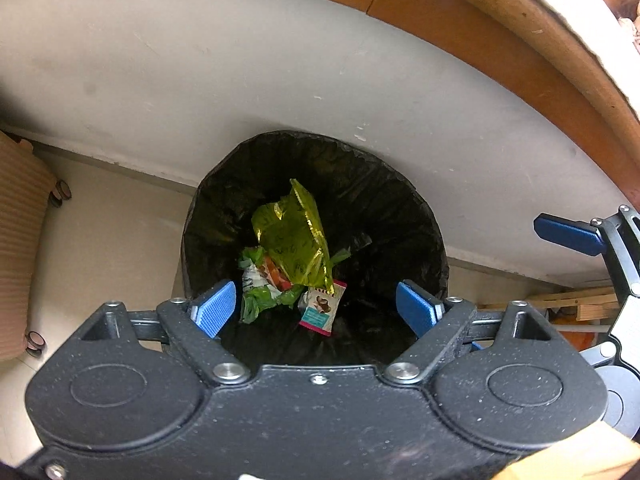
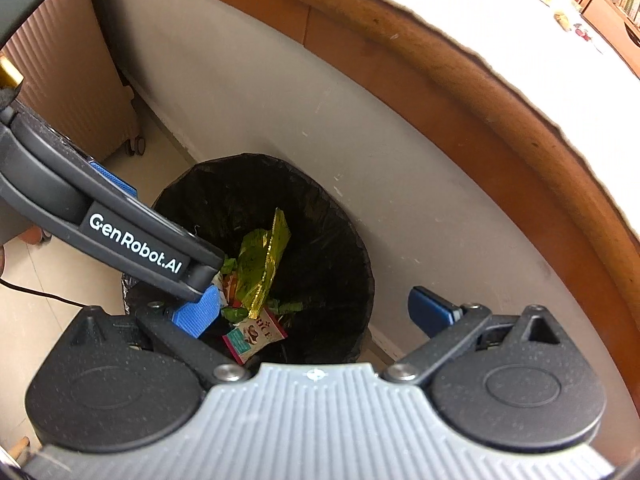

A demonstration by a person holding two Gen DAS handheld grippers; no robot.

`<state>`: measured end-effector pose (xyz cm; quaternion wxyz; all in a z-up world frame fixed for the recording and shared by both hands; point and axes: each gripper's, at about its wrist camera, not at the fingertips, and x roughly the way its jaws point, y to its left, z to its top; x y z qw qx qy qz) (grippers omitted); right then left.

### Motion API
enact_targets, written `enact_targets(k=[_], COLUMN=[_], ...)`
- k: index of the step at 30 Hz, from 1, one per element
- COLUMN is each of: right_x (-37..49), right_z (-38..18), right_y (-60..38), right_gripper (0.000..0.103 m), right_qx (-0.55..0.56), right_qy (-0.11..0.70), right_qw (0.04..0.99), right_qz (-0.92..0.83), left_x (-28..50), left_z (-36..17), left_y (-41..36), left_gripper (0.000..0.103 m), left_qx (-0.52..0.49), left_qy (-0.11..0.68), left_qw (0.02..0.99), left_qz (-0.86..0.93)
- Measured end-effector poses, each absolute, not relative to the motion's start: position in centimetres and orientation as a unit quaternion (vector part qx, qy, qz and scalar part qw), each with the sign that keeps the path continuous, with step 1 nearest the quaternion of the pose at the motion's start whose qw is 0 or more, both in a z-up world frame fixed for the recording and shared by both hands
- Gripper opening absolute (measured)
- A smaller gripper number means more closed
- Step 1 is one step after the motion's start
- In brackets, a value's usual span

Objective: Collect trash
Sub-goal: 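Raise both grippers back up over the bed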

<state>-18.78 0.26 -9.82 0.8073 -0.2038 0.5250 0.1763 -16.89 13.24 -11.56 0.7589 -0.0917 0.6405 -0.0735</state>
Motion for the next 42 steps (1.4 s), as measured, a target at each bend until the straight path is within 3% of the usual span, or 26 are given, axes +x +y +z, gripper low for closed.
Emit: enact_targets(k=[20,30,42], right_x=[-20.1,-19.8,-16.3], right_z=[-7.2,1.3,12.7], right_y=[-1.2,-3.5,-8.8], right_gripper=[0.103,0.098,0.093], right_qx=[-0.163,-0.07,-0.013], right_qy=[0.526,0.513,0.411], right_qw=[0.817,0.843,0.91], right_qz=[0.171,0.147,0.054], left_x=[-19.1,-19.9,-16.4], left_z=[-8.2,1.8,13.1], left_y=[12.8,13.6,12.5], left_gripper=[0.087,0.089,0.1], left_qx=[-0.085,-0.091,-0.102], left_qy=[0.615,0.526,0.403], left_qw=[0.781,0.842,0.905], left_qz=[-0.066,-0.076,-0.091])
